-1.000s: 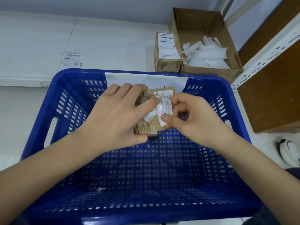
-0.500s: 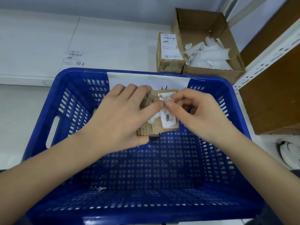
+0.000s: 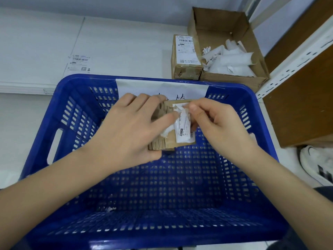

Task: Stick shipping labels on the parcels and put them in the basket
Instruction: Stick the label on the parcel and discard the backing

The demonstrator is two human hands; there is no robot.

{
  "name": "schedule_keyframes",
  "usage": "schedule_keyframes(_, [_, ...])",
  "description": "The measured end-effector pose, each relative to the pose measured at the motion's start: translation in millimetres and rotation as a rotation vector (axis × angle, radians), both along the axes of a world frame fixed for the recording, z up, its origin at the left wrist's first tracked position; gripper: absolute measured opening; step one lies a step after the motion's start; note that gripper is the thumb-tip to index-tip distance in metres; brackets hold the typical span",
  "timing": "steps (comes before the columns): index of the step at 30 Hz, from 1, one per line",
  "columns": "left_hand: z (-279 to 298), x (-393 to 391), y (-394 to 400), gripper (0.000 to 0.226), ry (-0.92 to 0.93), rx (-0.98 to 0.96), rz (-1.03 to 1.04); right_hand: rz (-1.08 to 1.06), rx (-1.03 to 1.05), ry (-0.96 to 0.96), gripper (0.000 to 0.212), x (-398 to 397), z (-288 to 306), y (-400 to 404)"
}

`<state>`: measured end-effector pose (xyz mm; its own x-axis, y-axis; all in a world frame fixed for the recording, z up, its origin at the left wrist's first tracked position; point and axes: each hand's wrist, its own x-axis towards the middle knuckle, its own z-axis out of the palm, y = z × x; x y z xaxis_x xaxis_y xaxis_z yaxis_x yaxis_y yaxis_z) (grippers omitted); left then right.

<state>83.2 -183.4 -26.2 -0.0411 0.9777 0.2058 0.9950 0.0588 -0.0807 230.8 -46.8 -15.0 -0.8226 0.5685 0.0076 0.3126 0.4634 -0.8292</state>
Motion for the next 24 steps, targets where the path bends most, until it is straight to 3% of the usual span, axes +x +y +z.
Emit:
schedule_keyframes(6, [1, 3, 0, 0.066, -0.058, 0.018, 0.021, -0.068, -0.070, 0.053, 0.006, 0, -3, -5])
schedule_keyframes(11, [1, 8, 4, 0.076, -0.123, 0.067, 0.040, -0.130, -0.089, 0.110, 0.012, -1, -1, -1])
schedule_keyframes(20, [-11, 18, 6, 0.076, -0.094, -0.008, 0.076, -0.078, 0.409, 0.043, 0.012, -6, -16, -12])
schedule_keyframes(24, [-11, 19, 5, 0.079, -0.085, 0.011, 0.073, -0.019, 0.438, 0.100, 0.017, -8, -19, -16])
